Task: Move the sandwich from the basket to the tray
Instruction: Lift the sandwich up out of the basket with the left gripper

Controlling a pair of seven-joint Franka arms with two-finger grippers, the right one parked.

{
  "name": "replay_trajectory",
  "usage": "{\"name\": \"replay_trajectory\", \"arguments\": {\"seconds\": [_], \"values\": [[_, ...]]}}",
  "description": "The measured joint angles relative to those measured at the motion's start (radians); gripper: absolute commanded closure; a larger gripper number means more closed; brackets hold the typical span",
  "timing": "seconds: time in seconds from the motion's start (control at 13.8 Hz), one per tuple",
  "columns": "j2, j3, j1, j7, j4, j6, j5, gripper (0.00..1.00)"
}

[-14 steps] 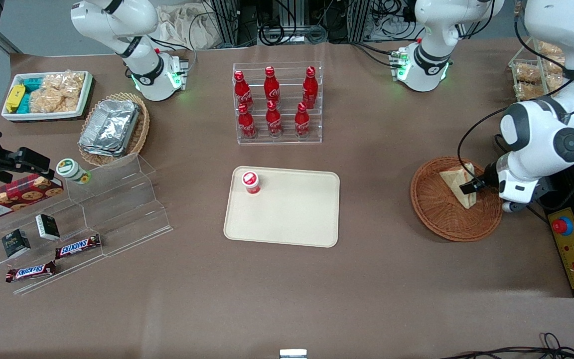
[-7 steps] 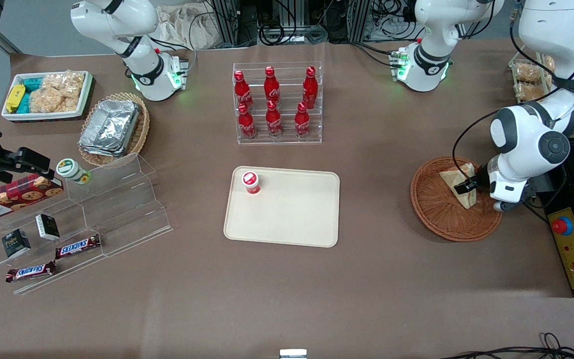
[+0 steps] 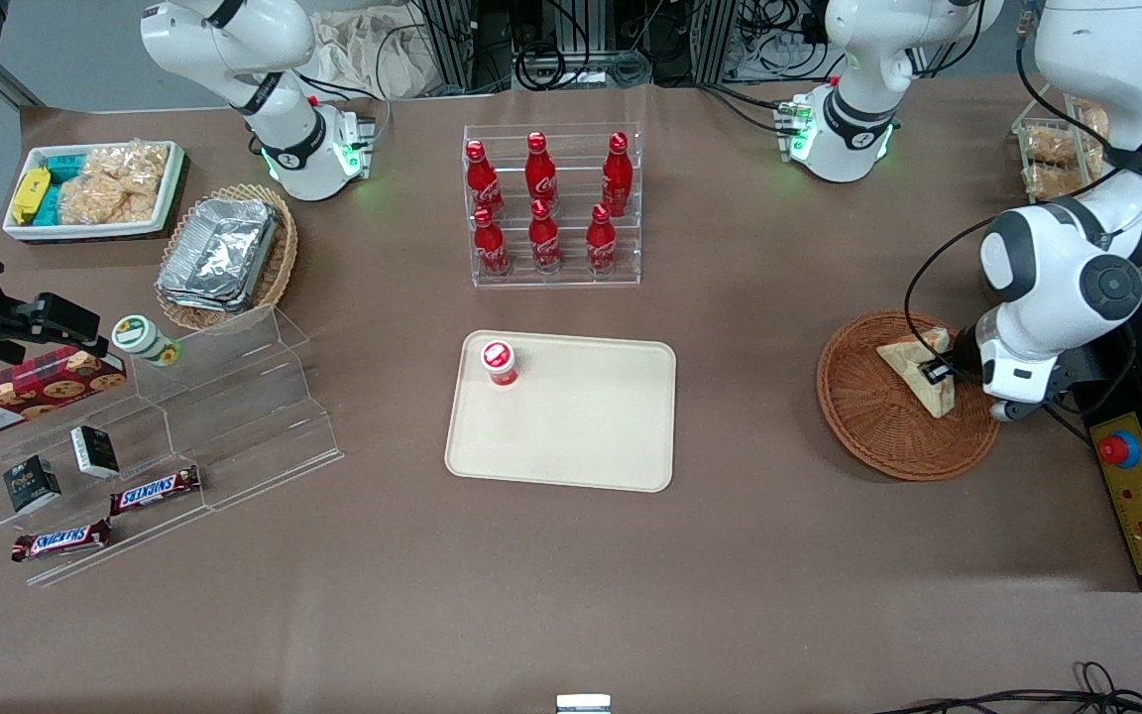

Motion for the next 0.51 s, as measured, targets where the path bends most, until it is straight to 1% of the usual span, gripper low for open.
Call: {"name": "replay_trajectory", "arguments": {"seconds": [0.07, 0.22, 0.36, 0.51], "values": [[-0.034, -0.006, -0.002, 0.0, 0.024, -0.048, 0.0, 0.85], [-0.119, -0.034, -0.008, 0.0, 0.107, -0.209, 0.0, 0.85], [-0.195, -0.084, -0.016, -0.008, 0.228, -0.407, 0.0, 0.85], [-0.235, -0.14, -0.02, -0.021, 0.37, -0.605, 0.0, 0.85]]}}
